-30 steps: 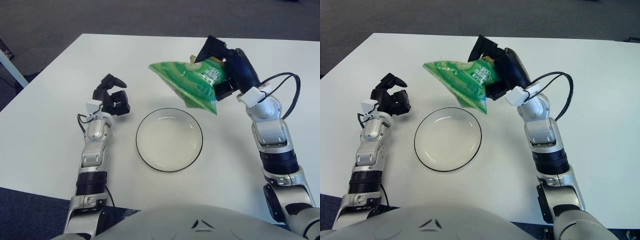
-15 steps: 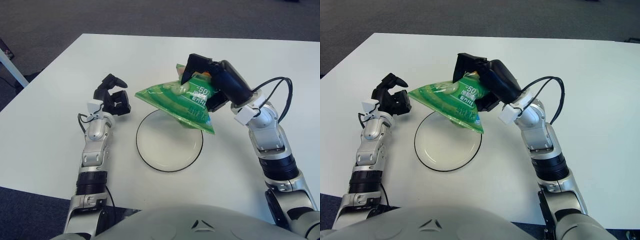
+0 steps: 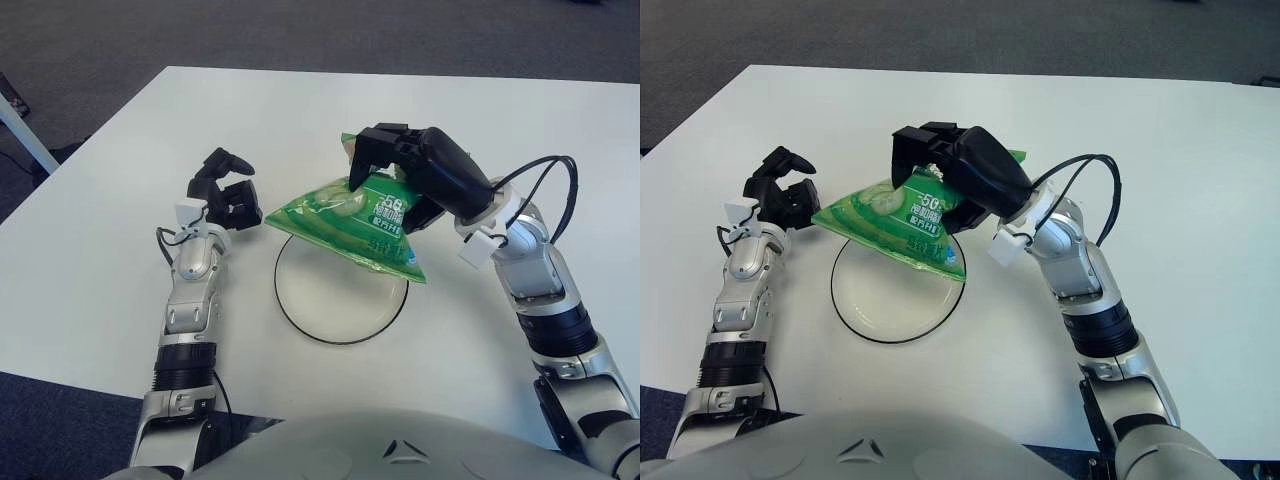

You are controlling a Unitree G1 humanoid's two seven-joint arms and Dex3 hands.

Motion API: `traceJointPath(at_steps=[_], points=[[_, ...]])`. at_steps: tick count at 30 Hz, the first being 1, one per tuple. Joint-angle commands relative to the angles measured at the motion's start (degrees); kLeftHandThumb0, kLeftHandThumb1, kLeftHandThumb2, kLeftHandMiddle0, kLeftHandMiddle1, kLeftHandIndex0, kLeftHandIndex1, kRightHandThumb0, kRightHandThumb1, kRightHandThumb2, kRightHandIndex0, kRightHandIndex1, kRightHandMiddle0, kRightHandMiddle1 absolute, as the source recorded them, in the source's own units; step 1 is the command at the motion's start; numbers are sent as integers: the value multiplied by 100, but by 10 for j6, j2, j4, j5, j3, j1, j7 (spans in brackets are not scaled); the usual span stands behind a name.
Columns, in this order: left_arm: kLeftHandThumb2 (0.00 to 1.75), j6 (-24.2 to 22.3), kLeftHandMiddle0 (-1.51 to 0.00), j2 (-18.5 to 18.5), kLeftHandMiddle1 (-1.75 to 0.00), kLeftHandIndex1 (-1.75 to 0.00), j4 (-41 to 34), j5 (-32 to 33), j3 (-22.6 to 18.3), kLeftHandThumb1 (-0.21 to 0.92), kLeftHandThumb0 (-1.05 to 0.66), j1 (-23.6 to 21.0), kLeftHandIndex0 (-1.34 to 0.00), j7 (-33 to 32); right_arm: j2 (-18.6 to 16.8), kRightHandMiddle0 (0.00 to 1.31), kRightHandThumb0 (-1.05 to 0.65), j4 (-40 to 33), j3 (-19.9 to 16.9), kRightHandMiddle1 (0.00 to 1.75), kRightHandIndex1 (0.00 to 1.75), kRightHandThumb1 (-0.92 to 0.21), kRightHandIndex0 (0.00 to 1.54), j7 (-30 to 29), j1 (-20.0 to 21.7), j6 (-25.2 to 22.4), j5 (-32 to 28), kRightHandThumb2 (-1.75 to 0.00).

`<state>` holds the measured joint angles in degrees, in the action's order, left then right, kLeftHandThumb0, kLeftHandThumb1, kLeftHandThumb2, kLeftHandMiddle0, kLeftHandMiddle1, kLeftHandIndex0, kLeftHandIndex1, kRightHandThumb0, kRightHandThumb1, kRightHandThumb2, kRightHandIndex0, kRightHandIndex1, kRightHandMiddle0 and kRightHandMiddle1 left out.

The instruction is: Put the snack into the plate.

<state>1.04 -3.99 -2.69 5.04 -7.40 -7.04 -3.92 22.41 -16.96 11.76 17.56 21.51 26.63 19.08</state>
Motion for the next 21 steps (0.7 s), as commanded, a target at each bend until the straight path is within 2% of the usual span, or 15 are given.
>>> traceJointPath(at_steps=[1,4,6,8,11,12,13,15,16,18,21], points=[[140,-9,-130,16,-175,-175,4,-12,8,25,-51,12,-67,-12,8,69,0,6,6,161,171,-5,79,13,12,12,0,-157],[141,-16,-130,17,-175,-175,7,-11,7,24,-51,9,-68,-13,10,71,0,7,8,148,173,-15,69,16,7,17,0,-142],[142,-16,-130,17,-175,-175,14,-6,4,24,-51,6,-68,-11,10,68,0,9,9,136,174,-33,55,18,6,20,-1,-118],[142,-14,-130,18,-175,-175,17,-1,3,23,-51,4,-68,-8,13,64,0,12,10,133,174,-46,44,21,8,26,-2,-101],[143,-5,-129,19,-175,-175,23,5,2,23,-52,3,-69,-4,20,47,0,23,14,154,174,-63,23,26,14,46,2,-88],[143,-1,-129,19,-175,-175,25,5,2,23,-52,2,-69,-3,22,45,0,28,15,158,173,-65,20,25,18,56,5,-86],[143,1,-129,18,-175,-175,26,6,2,22,-52,2,-69,-3,23,37,0,32,16,161,174,-75,14,25,20,64,7,-75],[143,4,-129,17,-175,-175,28,8,3,22,-52,2,-69,-2,22,30,0,43,16,164,174,-83,9,21,24,80,10,-65],[143,6,-129,17,-175,-175,30,9,3,22,-52,1,-69,-1,22,27,-12,53,15,167,160,-86,6,15,28,95,13,-59],[143,8,-129,18,-175,-175,32,10,3,22,-52,1,-69,0,21,25,-23,67,14,169,145,-89,3,9,32,115,15,-54],[144,13,-128,17,-175,-175,38,16,2,22,-52,-1,-69,4,20,23,-30,86,9,171,131,-91,1,-4,41,152,27,-50]])
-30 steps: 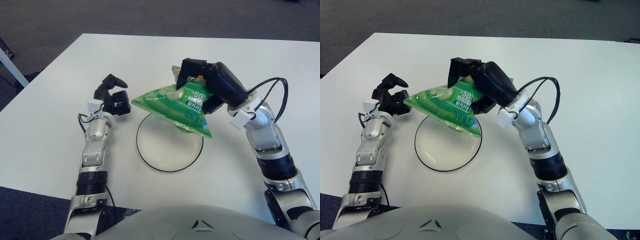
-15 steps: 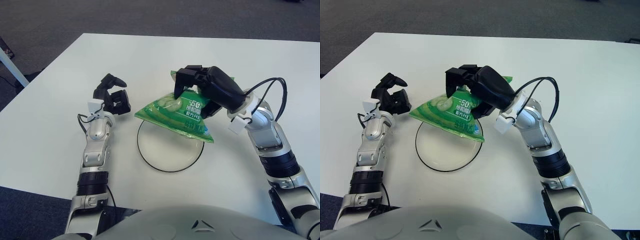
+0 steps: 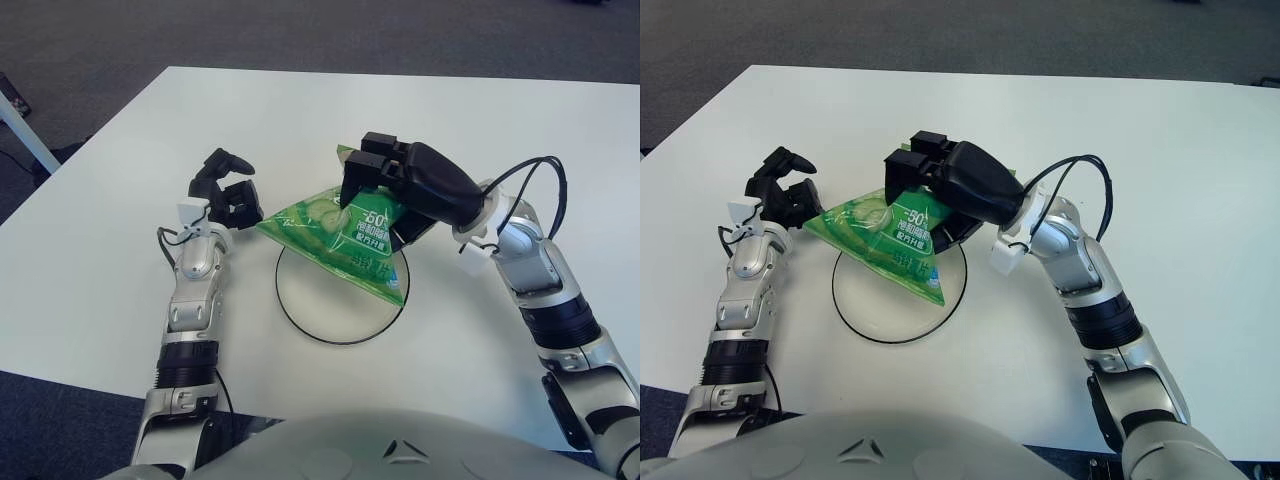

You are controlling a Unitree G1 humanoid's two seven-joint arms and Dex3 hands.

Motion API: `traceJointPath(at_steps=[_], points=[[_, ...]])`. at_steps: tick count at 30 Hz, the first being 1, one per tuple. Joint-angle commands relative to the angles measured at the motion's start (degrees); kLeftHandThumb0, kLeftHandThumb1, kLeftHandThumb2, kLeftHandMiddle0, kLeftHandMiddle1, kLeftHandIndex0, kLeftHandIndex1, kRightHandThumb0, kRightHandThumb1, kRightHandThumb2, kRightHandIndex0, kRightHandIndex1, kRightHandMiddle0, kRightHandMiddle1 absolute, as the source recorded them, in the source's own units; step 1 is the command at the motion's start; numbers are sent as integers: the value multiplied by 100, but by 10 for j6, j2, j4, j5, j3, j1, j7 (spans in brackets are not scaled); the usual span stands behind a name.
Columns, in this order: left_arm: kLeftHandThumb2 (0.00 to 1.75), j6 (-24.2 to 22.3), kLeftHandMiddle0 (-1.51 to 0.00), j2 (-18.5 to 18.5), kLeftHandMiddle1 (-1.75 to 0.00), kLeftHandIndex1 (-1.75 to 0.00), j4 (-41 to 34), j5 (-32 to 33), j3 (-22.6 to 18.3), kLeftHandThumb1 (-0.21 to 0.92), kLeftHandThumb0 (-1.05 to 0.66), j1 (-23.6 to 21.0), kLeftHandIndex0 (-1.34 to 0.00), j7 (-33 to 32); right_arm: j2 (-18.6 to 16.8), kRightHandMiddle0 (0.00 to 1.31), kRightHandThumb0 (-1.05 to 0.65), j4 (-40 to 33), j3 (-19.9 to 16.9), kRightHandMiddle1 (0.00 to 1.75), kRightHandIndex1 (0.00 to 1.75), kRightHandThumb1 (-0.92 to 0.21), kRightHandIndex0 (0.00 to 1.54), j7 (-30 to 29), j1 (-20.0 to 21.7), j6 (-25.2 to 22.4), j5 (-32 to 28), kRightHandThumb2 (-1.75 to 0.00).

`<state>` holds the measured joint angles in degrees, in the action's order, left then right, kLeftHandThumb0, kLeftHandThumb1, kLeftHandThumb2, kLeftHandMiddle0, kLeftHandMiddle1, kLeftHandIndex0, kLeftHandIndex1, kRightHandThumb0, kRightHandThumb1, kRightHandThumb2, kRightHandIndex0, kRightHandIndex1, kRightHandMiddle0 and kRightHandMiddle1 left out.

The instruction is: Put the snack into the plate.

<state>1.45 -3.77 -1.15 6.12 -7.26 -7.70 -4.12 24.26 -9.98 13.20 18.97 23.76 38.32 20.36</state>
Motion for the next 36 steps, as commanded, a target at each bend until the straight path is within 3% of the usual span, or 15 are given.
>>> traceJointPath(at_steps=[1,12,22,23,24,26,31,36], points=[[144,10,-128,15,-175,-175,26,6,1,22,-52,5,-69,7,3,22,-32,23,-7,171,127,-91,1,-22,21,46,19,-50],[144,43,-129,15,-175,-175,77,7,-5,21,-52,-11,-70,11,6,19,-34,41,-11,175,111,-92,0,-26,25,72,32,-51],[146,40,-132,18,-175,-175,71,-4,0,20,-53,-10,-71,5,26,18,-35,27,4,175,91,-92,0,23,32,51,2,-52],[146,40,-132,18,-175,-175,71,-4,0,20,-53,-10,-71,6,29,12,-38,27,5,156,85,-82,0,27,35,53,1,-65],[146,39,-132,18,-175,-175,71,-5,1,20,-53,-10,-71,5,36,9,-39,20,11,149,83,-78,0,52,36,29,-18,-72],[147,38,-132,18,-175,-175,70,-7,1,20,-53,-10,-71,4,43,4,-55,10,19,123,69,-86,0,83,38,-2,-44,-72],[147,28,-132,17,-175,-175,64,-8,2,19,-53,-9,-72,2,48,1,-59,-21,15,106,60,-86,0,110,25,-39,-74,-73],[147,22,-132,17,-175,-175,57,2,2,19,-53,-7,-72,10,54,0,-44,-16,15,101,57,-61,0,130,28,-28,-118,-94]])
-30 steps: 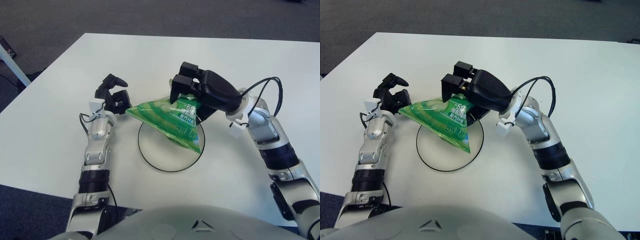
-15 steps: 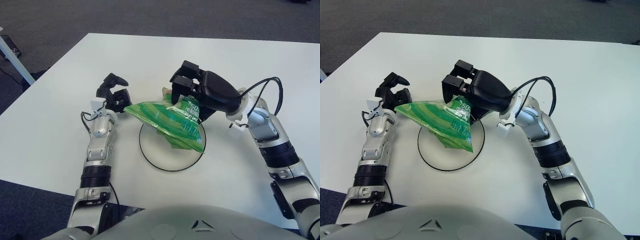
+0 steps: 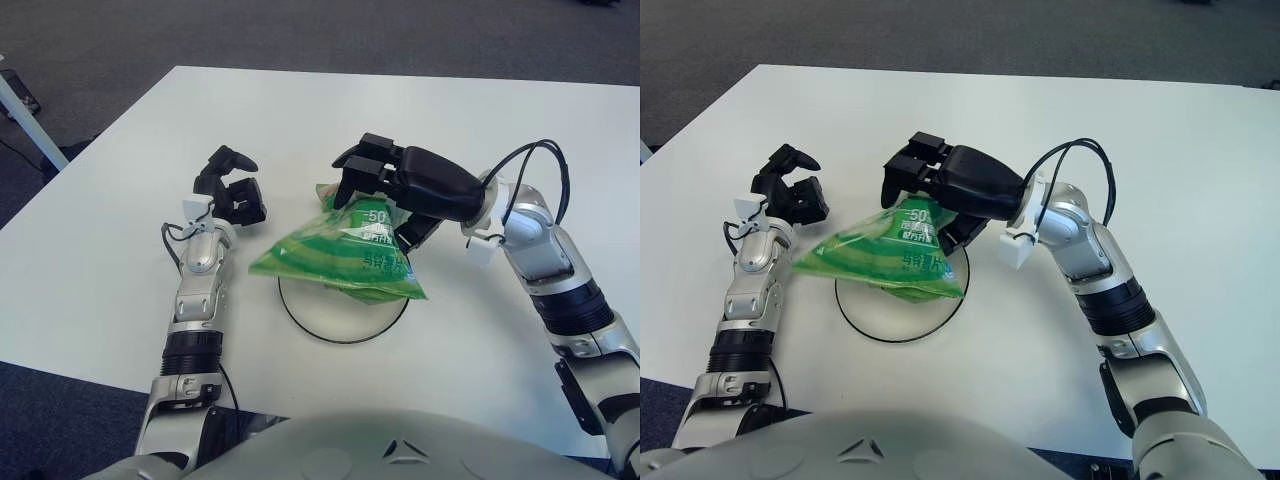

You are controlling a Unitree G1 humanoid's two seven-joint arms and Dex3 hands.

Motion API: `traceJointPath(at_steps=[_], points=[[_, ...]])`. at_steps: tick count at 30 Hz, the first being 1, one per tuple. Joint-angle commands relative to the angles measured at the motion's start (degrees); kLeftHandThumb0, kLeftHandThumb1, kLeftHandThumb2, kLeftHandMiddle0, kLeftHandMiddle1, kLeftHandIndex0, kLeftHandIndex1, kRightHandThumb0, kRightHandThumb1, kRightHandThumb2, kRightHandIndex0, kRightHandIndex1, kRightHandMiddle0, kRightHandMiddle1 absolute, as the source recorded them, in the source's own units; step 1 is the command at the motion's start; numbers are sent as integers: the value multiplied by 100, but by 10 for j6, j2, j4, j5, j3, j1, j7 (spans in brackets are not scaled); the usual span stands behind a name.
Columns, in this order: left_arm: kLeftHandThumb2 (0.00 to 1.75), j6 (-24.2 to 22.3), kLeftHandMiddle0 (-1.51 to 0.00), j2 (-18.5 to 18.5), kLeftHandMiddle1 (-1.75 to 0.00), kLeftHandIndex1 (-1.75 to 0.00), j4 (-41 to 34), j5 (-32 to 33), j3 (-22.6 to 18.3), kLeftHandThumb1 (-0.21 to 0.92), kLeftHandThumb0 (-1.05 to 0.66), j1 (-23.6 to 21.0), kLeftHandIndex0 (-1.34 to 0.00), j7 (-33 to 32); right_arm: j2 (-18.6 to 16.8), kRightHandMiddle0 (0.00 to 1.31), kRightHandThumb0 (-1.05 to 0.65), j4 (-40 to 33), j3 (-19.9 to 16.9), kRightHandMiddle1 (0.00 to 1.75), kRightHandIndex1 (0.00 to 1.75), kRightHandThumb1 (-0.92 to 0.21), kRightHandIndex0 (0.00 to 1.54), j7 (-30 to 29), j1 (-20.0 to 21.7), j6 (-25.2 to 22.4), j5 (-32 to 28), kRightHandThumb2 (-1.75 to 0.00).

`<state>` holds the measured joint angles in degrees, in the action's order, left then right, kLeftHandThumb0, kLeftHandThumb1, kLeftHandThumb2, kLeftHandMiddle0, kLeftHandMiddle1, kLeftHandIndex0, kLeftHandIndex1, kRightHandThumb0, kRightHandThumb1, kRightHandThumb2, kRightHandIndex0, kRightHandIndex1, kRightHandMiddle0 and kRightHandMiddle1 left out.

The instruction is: Put the snack into the plate.

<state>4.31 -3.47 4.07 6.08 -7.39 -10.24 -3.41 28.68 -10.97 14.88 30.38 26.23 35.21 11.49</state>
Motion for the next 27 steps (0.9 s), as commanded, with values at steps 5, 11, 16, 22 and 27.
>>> traceJointPath(at_steps=[5,11,16,22,27], points=[[147,-6,-132,15,-175,-175,2,2,4,19,-53,20,-72,0,22,0,-61,-12,-1,85,45,-74,0,53,11,-28,-56,-79],[147,-6,-131,20,-175,-175,-5,-1,4,19,-53,24,-72,-8,43,0,-62,10,-6,64,25,-72,0,93,31,-1,-84,-71],[147,2,-131,23,-175,-175,1,2,2,19,-53,25,-72,-9,56,0,-71,-11,-15,49,17,-86,0,108,34,-56,-69,-60],[148,7,-133,24,-175,-175,11,5,-1,18,-53,23,-73,-8,46,0,-70,2,-28,52,19,-85,0,88,37,-19,-63,-59],[149,11,-133,27,-175,-175,24,13,-6,18,-54,18,-73,-8,43,0,-65,54,-51,52,3,-75,2,39,47,103,-13,-71]])
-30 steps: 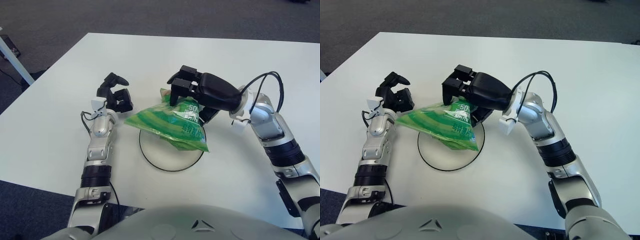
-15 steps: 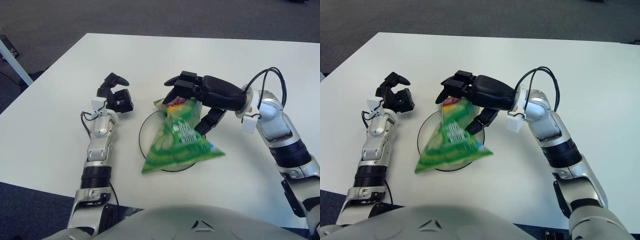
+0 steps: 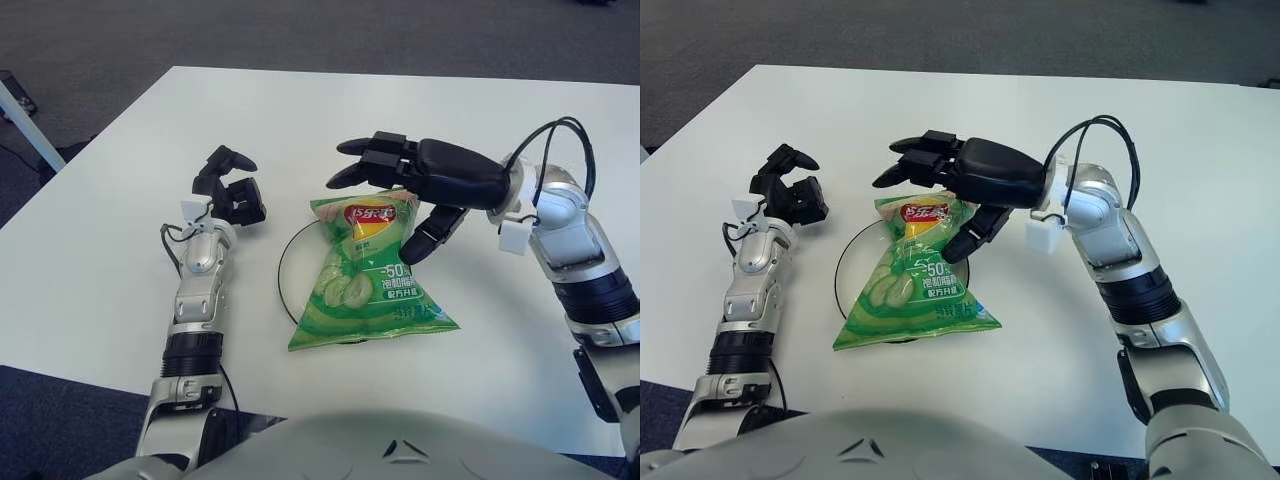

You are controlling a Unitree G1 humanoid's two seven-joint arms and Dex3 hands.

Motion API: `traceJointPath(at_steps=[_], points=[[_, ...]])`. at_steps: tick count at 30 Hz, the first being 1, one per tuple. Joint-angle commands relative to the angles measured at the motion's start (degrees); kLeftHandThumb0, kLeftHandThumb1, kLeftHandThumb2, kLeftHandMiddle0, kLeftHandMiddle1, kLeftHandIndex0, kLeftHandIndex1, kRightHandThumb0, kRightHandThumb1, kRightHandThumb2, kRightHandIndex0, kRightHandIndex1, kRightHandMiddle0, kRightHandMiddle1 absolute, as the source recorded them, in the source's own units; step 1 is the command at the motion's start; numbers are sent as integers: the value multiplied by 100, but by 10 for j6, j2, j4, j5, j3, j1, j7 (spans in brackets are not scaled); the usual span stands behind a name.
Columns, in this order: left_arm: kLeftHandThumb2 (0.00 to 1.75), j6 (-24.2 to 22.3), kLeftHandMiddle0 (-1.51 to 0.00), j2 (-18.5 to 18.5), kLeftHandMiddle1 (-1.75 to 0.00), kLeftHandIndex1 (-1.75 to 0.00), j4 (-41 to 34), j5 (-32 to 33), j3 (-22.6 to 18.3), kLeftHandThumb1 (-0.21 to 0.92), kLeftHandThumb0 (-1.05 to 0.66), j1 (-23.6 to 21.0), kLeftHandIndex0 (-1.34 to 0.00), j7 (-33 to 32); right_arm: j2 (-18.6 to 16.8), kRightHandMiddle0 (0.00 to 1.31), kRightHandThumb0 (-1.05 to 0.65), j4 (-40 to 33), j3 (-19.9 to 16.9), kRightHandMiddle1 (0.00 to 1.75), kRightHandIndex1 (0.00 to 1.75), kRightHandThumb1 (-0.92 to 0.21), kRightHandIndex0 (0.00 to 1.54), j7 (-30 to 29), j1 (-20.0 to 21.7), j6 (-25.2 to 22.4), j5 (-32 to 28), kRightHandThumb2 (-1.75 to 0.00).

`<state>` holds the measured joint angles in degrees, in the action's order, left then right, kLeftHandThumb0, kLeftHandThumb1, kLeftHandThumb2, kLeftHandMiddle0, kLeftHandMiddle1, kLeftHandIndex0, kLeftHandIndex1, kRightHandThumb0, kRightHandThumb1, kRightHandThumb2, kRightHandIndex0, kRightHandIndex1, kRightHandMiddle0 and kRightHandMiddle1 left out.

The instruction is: Put the snack into the plate.

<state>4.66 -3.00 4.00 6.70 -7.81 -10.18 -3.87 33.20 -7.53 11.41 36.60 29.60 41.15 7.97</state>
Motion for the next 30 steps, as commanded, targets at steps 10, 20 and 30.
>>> traceJointPath(at_steps=[10,20,30], points=[[148,4,-134,17,-175,-175,22,-11,2,19,-53,20,-72,-11,14,0,-45,66,-27,61,2,-54,1,-43,37,110,37,-93],[141,8,-129,11,-175,-175,3,-8,10,24,-51,30,-68,9,2,0,-45,114,-85,64,6,-62,5,-152,65,175,172,-94],[136,-3,-125,9,-175,-175,-10,6,10,28,-49,34,-64,25,54,0,-53,98,-95,67,7,-61,3,-132,56,78,162,-90]])
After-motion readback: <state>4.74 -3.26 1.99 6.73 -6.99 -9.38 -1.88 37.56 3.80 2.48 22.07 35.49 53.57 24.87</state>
